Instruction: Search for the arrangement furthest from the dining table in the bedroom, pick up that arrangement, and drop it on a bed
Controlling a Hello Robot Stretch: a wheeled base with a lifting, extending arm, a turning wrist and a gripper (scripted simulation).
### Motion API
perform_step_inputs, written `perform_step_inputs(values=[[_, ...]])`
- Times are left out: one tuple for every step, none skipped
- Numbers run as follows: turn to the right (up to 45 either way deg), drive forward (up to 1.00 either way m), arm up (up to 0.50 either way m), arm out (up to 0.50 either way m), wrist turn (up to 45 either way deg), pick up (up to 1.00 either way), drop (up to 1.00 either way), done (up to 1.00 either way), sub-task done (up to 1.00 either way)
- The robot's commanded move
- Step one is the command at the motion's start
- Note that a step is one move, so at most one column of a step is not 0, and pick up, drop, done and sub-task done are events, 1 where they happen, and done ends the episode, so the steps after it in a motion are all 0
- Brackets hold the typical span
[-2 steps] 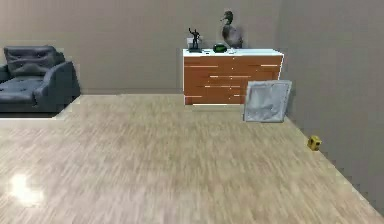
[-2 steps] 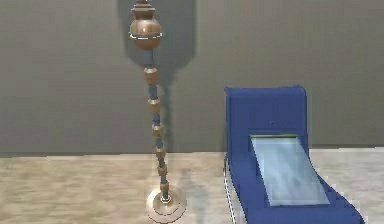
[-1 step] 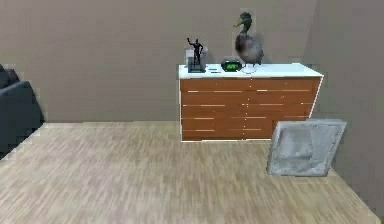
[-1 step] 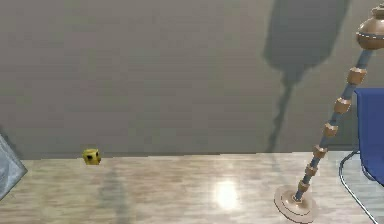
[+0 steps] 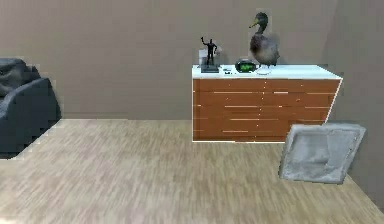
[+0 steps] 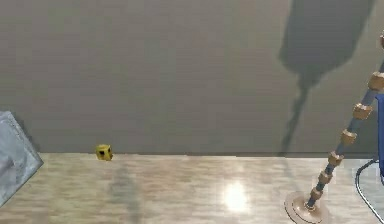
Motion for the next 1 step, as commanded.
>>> perform_step_inputs(values=[[0.0, 1.0, 0.0, 0.0, 0.0, 0.0, 0.0, 0.0, 0.0]])
